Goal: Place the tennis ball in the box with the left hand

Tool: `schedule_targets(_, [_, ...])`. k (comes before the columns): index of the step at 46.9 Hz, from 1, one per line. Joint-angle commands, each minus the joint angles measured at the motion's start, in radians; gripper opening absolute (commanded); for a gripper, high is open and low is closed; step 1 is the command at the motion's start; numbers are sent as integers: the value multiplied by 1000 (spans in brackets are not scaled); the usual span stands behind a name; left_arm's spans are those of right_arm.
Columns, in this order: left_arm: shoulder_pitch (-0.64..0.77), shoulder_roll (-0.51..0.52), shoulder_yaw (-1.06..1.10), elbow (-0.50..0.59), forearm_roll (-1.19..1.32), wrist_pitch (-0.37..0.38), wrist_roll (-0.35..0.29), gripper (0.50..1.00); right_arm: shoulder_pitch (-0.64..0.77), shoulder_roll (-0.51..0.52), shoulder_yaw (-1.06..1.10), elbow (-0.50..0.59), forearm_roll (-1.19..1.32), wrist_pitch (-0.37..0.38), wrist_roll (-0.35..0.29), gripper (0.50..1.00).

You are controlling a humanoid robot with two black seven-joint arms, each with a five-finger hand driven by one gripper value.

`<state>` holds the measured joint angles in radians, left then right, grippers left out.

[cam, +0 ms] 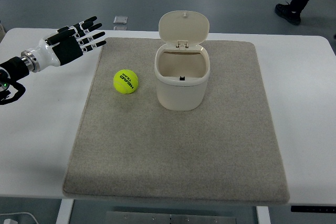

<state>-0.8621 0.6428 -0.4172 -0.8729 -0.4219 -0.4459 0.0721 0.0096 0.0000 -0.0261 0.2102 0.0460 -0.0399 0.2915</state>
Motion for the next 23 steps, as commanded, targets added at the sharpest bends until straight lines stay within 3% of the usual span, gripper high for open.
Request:
schedule_targets(1, [0, 0, -2, 0, 0, -4, 0, 994, 0, 0, 0, 0, 0, 0, 0, 938])
schedule_targets(23, [-3, -61, -32, 20, 0, 4, -5, 994, 0, 0, 0, 0, 0, 0, 0, 938])
